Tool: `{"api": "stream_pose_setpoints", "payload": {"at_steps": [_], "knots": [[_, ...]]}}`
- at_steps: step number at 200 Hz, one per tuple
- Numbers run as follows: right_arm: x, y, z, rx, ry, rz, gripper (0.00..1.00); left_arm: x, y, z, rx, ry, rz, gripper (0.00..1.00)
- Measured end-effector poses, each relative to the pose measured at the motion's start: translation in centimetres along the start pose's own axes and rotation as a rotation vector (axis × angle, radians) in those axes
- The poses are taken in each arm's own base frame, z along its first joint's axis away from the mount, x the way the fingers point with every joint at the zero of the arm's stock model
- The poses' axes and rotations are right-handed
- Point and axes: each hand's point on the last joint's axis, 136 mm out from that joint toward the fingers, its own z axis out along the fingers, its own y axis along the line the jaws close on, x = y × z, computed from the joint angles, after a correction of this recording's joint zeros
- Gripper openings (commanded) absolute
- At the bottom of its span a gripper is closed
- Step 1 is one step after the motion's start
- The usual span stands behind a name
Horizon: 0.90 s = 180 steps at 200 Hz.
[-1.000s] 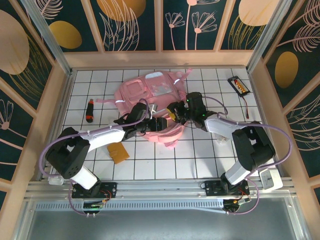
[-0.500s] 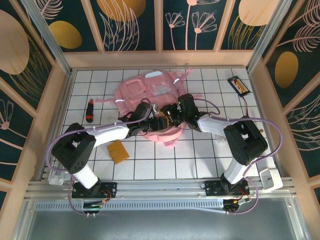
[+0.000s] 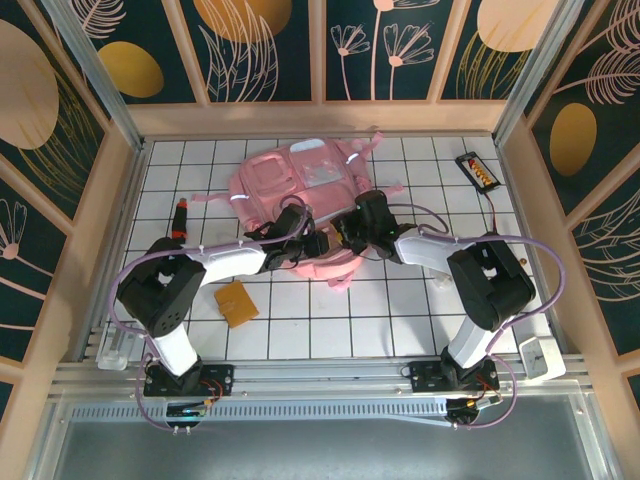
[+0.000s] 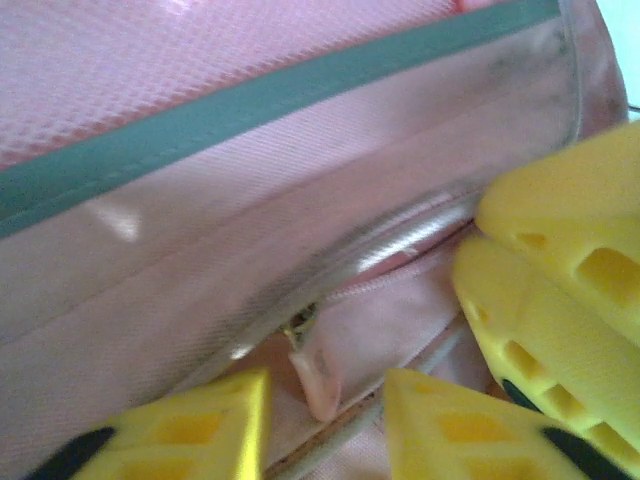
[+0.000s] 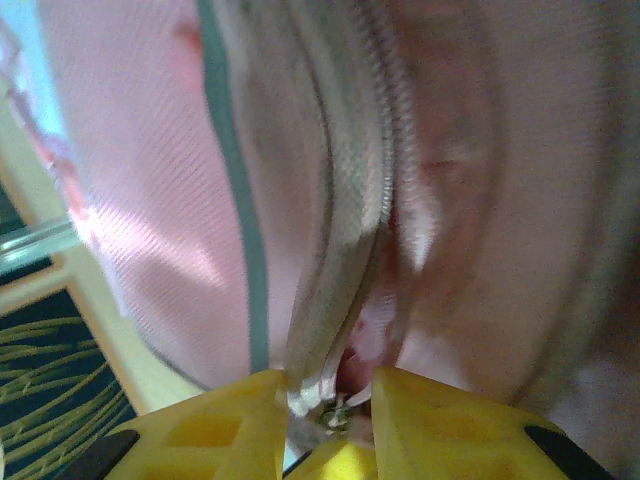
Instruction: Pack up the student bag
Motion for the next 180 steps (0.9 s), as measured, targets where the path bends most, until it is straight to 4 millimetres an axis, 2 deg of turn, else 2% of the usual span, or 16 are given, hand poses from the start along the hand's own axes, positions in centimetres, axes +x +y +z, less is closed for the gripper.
{"api": "stream_pose_setpoints", "payload": {"at_steps": [15, 26, 61, 68, 74, 95, 102, 106, 111, 118, 127, 140, 148, 161, 180], "knots": [[-0.6, -0.3, 0.0, 0.013, -0.034, 0.022, 0.14, -0.2, 0.5, 0.0, -0.027, -0.015, -0.018, 0.10], [-1.0, -0.2, 0.0, 0.011, -0.054, 0.041, 0.12, -0.3, 0.8, 0.0, -0.041, -0.026, -0.026, 0.00], [-1.4, 0.5, 0.6, -0.011, -0.055, 0.047, 0.12, -0.5, 1.9, -0.4, -0.073, -0.066, -0.043, 0.00], [-1.4, 0.7, 0.7, -0.015, -0.055, 0.046, 0.08, -0.5, 2.1, -0.6, -0.073, -0.074, -0.043, 0.00], [-1.4, 0.9, 0.7, -0.022, -0.054, 0.046, 0.00, -0.6, 2.2, -0.9, -0.073, -0.081, -0.043, 0.00], [-1.5, 1.4, 0.7, -0.044, -0.053, 0.067, 0.00, -1.1, 2.1, -2.3, -0.065, -0.115, -0.040, 0.00], [-1.6, 1.5, 0.6, -0.050, -0.052, 0.067, 0.00, -1.4, 1.8, -2.9, -0.054, -0.128, -0.033, 0.15], [-1.6, 1.6, 0.6, -0.054, -0.052, 0.067, 0.00, -1.6, 1.6, -3.3, -0.044, -0.137, -0.028, 0.29], [-1.6, 1.7, 0.6, -0.058, -0.050, 0.067, 0.00, -1.8, 1.4, -3.8, -0.034, -0.145, -0.015, 0.39], [-1.6, 1.9, 0.5, -0.063, -0.048, 0.066, 0.00, -2.0, 0.9, -4.3, -0.013, -0.156, -0.010, 0.44], [-1.5, 2.1, 0.4, -0.071, -0.043, 0.065, 0.00, -2.2, 0.2, -4.9, 0.022, -0.166, -0.006, 0.45], [-1.4, 2.6, 0.2, -0.073, -0.036, 0.071, 0.29, -2.3, -0.4, -5.3, 0.064, -0.171, -0.003, 0.45], [-1.4, 2.9, 0.1, -0.071, -0.034, 0.081, 0.39, -2.2, -0.3, -5.3, 0.073, -0.167, -0.005, 0.45], [-1.5, 3.3, 0.0, -0.062, -0.035, 0.081, 0.47, -2.0, 0.3, -5.0, 0.067, -0.152, -0.016, 0.44], [-1.8, 3.3, -0.3, -0.030, -0.042, 0.085, 0.50, -2.6, 1.4, -4.8, 0.049, -0.155, -0.036, 0.44]]}}
